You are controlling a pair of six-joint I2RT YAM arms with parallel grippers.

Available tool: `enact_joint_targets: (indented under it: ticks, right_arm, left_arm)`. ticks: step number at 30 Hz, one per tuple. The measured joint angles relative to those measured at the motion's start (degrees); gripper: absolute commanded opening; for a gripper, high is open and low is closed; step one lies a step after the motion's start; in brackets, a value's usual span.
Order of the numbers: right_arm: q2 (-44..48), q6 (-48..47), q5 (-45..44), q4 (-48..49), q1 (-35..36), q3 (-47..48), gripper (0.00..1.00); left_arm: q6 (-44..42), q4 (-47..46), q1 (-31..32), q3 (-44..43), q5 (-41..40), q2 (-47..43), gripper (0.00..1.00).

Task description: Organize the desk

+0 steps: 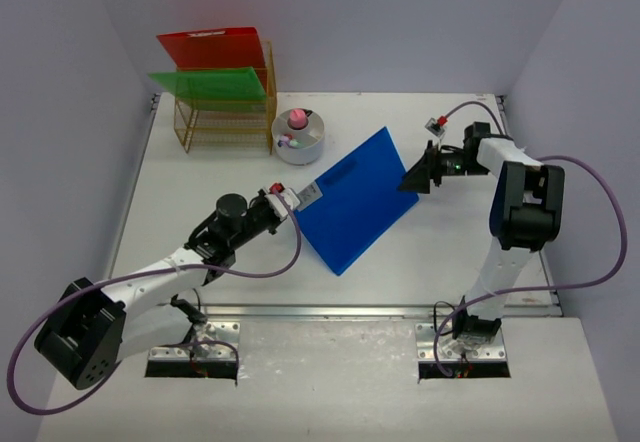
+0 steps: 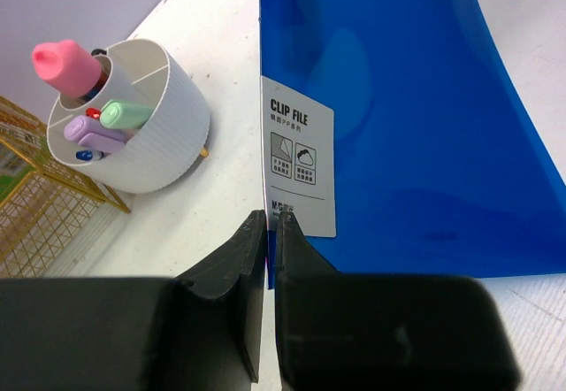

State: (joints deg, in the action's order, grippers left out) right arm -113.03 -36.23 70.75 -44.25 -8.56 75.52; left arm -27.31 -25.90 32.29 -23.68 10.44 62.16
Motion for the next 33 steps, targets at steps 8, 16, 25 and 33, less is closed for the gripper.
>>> enact_joint_targets:
  ticks: [8, 16, 25, 33]
  right_arm:
    - [-0.6, 0.6, -0.1, 4.2, -3.3, -0.2, 0.96]
    - [-3.7, -2.2, -0.6, 7.0, -4.6, 1.8, 0.97]
    - [-15.5, -8.8, 1.6, -4.9, -3.6, 19.5, 0.78]
    - [-26.6, -25.4, 2.7, -25.3, -0.9, 34.5, 0.63]
  left_arm:
    - [-0.6, 0.2, 0.0, 1.5, 0.2, -2.5, 0.0]
    - [-1.0, 0.5, 0.0, 1.5, 0.6, -2.5, 0.0]
    - [-1.4, 0.4, 0.1, 1.5, 0.5, -2.0, 0.0]
    - [-0.8, 0.4, 0.9, 0.0, -0.2, -1.9, 0.0]
